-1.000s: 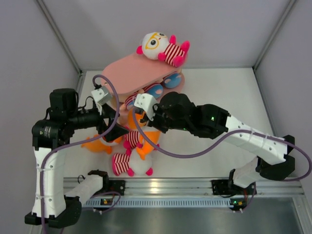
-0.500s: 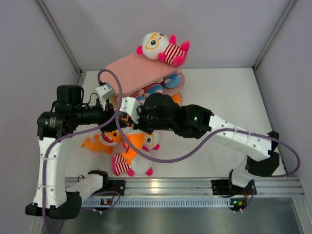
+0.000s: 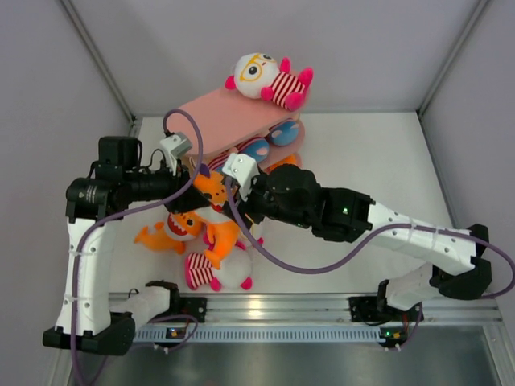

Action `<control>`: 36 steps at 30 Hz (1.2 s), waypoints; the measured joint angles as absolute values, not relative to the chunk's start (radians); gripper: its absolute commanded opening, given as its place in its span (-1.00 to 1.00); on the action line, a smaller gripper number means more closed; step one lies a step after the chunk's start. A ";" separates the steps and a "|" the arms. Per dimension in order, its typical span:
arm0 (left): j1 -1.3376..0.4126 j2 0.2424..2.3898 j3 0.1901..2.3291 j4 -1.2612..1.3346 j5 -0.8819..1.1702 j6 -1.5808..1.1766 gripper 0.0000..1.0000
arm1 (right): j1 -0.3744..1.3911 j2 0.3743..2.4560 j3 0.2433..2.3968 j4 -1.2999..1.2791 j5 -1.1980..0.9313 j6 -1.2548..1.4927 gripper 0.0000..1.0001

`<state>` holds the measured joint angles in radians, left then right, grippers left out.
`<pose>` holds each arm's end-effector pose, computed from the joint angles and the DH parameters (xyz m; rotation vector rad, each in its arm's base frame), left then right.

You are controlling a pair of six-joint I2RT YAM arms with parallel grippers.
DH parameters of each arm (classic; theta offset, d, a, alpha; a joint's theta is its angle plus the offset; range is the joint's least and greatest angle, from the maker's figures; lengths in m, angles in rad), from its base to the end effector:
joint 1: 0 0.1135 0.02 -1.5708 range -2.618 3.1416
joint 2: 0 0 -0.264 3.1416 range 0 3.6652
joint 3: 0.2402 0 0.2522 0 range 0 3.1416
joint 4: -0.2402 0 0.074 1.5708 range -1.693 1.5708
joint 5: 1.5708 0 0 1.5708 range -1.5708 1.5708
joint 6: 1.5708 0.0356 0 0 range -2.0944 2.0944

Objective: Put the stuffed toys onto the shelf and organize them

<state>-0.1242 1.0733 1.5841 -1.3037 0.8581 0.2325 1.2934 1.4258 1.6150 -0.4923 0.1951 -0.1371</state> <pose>0.1422 -0.0449 0.4483 0.7831 2.0575 -0.9404 0.0929 0.3012 0.4472 -1.1483 1.5313 0.6104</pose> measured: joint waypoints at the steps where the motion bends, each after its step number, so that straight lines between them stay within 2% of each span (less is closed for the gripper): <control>1: -0.120 1.080 1.584 -1.299 0.846 0.220 -1.00 | 1.294 1.405 1.594 -0.479 0.211 -0.117 0.50; 5: -0.107 1.111 1.604 -1.290 0.808 0.183 -1.00 | 1.300 1.308 1.501 -0.421 0.249 -0.039 0.68; 8: -0.102 1.117 1.627 -1.276 0.785 0.160 -1.00 | 1.303 1.243 1.453 -0.400 0.289 0.014 0.72; 9: -0.099 1.115 1.637 -1.273 0.776 0.152 -1.00 | 1.303 1.223 1.440 -0.396 0.304 0.031 0.79; 10: -0.097 1.112 1.647 -1.266 0.763 0.145 -1.00 | 1.303 1.205 1.430 -0.389 0.319 0.043 0.94; 12: -0.094 1.100 1.663 -1.251 0.736 0.136 -1.00 | 1.303 1.171 1.411 -0.386 0.346 0.068 0.99; 27: -0.092 1.098 1.770 -1.137 0.618 -0.017 -1.00 | 1.305 1.040 1.200 -0.301 0.381 0.187 0.94; 36: -0.092 1.095 1.781 -1.075 0.628 -0.107 -1.00 | 1.316 1.204 1.185 -0.040 0.344 0.227 0.92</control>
